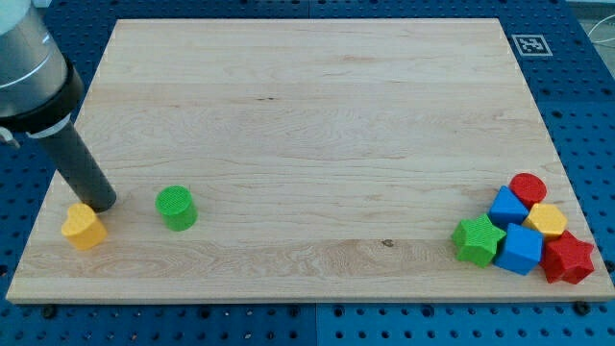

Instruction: Slide the green circle towards the bottom center

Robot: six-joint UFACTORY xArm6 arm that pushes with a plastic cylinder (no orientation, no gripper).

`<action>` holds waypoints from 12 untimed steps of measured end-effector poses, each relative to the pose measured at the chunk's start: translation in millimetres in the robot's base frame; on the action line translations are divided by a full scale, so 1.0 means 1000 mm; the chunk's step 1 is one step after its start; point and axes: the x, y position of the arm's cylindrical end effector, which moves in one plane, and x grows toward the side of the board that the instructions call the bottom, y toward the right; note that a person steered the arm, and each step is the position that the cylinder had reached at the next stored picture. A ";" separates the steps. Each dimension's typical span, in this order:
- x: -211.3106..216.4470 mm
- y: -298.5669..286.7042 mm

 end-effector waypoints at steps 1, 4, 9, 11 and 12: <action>0.002 0.013; 0.003 0.064; 0.014 0.125; 0.014 0.125; 0.019 0.144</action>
